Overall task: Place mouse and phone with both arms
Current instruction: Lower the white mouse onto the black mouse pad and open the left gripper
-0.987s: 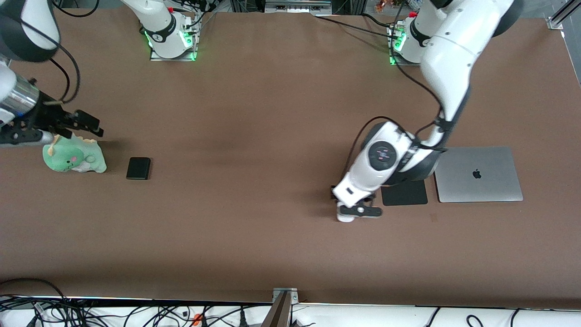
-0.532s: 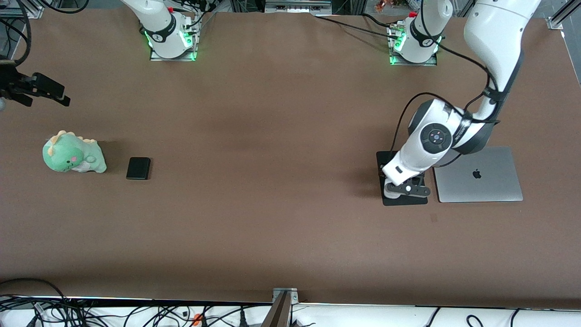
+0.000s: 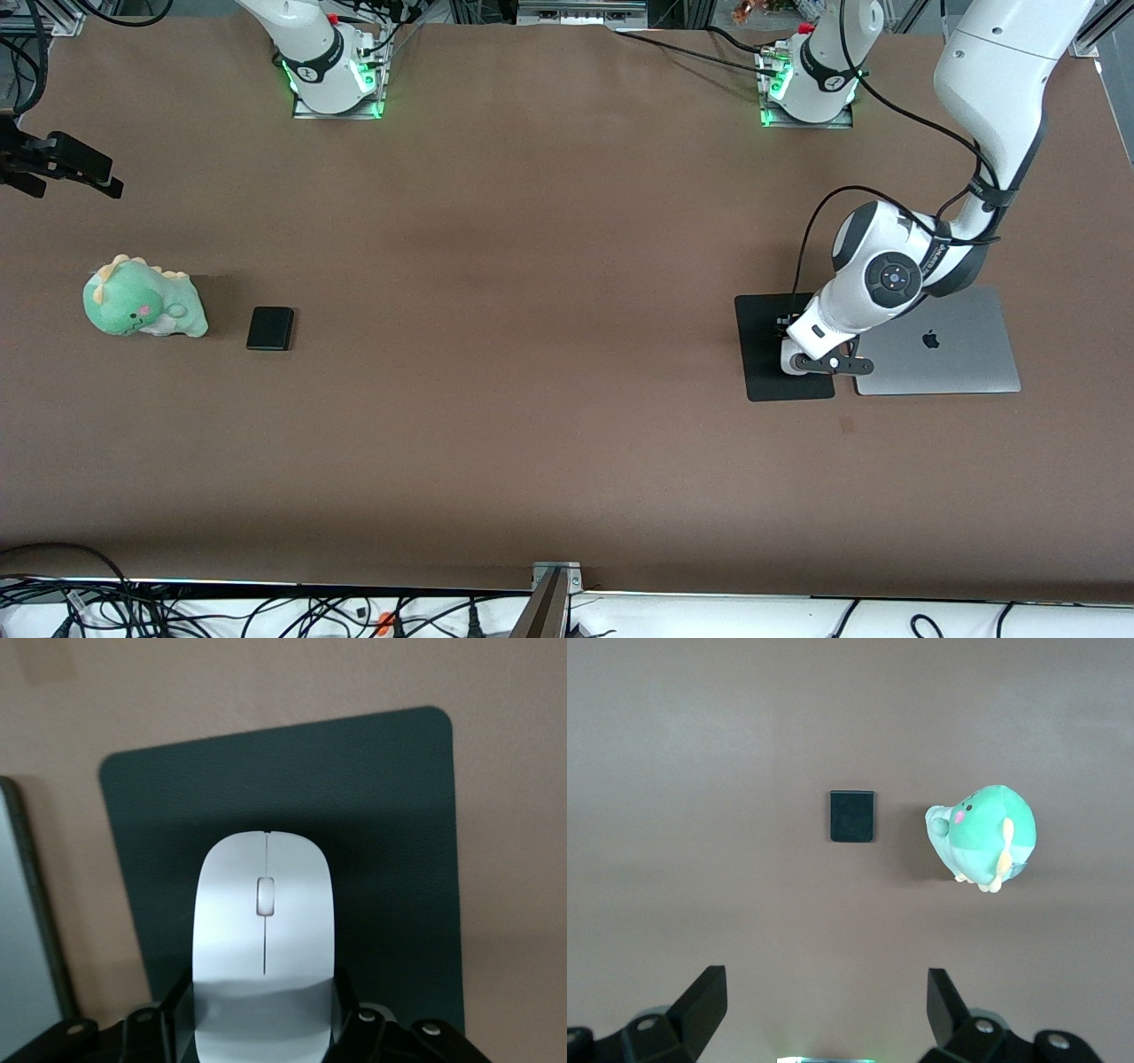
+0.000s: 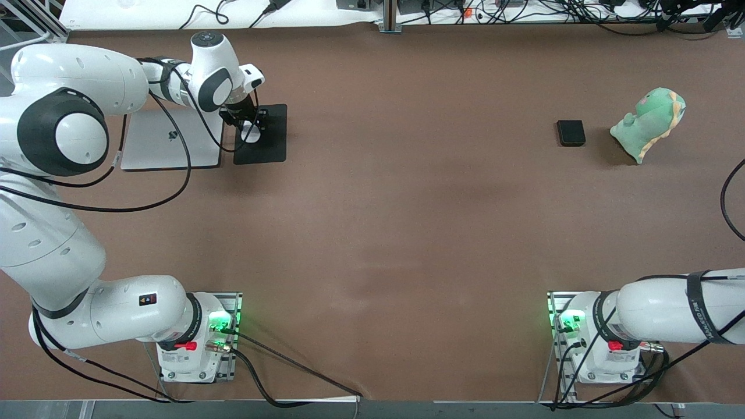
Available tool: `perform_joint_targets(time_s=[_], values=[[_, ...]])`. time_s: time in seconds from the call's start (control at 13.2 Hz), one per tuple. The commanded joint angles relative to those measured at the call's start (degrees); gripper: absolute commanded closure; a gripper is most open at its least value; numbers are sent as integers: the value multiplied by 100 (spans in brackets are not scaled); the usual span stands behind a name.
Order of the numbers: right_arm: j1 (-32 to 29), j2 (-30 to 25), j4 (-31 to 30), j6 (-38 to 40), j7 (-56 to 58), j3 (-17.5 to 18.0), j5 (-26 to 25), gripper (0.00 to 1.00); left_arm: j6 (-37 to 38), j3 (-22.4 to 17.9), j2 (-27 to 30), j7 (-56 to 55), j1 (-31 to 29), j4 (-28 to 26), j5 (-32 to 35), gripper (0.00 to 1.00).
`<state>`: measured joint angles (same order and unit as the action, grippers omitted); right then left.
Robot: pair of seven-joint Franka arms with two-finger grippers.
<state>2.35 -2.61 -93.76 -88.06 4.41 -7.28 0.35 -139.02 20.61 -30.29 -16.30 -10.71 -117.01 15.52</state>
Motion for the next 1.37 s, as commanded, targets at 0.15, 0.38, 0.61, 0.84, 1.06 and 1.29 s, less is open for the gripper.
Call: perform_joint_targets(time_s=[0.15,0.38,0.61,0.84,1.06,1.29], values=[[-42,50,148,97,-81,43,-53,0,-11,84,75,21,-89,64,145,0],[-33,50,156,114,-72,43,-53,0,85,93,488,65,-124,169,136,0],[-33,50,182,140,-72,60,-53,0,846,232,699,214,-238,757,-117,0],[-33,50,244,149,-72,69,-52,0,1718,242,1436,223,-229,969,-532,0],[-33,50,244,149,-72,69,-44,0,2412,268,2104,232,-229,1004,-794,0],[-33,50,244,158,-80,69,-44,0,3324,260,2405,232,-221,1485,-963,0]])
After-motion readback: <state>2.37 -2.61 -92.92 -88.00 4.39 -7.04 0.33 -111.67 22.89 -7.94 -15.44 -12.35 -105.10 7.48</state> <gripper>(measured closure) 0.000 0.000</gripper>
